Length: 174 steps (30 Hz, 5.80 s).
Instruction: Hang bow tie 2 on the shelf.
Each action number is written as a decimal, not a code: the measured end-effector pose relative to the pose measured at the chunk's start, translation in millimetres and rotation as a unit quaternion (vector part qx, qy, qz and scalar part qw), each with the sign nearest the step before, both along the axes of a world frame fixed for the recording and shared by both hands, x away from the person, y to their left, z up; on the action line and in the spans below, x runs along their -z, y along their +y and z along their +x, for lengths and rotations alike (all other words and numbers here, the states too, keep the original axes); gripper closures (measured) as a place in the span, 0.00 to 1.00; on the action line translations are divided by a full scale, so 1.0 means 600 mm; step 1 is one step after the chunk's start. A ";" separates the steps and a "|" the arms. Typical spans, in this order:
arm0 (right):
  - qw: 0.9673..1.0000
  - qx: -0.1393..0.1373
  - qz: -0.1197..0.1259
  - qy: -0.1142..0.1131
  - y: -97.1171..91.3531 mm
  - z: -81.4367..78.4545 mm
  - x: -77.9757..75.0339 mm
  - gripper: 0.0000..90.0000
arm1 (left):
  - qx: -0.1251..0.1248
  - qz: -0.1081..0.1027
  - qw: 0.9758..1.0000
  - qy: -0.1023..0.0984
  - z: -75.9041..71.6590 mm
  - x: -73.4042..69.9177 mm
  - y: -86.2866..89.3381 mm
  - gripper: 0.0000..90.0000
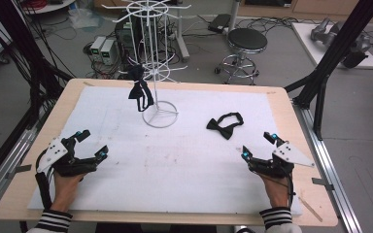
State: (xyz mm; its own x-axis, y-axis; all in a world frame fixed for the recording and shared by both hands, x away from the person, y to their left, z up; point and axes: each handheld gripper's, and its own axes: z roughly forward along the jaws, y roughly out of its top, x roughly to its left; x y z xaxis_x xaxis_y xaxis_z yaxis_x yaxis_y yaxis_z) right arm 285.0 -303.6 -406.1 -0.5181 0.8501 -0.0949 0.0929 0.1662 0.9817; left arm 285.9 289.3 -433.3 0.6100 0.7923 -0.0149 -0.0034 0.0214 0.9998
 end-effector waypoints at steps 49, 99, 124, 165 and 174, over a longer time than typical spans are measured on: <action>0.964 -0.110 -0.162 0.182 0.067 0.239 -0.083 0.11 | -0.008 -0.005 1.000 -0.004 -0.006 0.022 0.007 0.10; 0.872 -0.152 -0.329 0.328 0.153 0.314 0.001 0.38 | -0.005 -0.003 1.000 -0.009 -0.008 0.031 -0.001 0.10; 0.860 -0.148 -0.346 0.344 0.172 0.316 0.012 0.83 | -0.007 -0.004 1.000 -0.008 -0.009 0.033 -0.001 0.10; 0.940 -0.151 -0.186 0.242 0.138 0.290 -0.076 0.85 | -0.004 -0.009 1.000 -0.007 -0.008 0.035 0.001 0.10; 0.959 -0.152 -0.122 0.204 0.133 0.282 -0.095 0.85 | 0.000 -0.020 1.000 -0.009 -0.007 0.036 0.000 0.10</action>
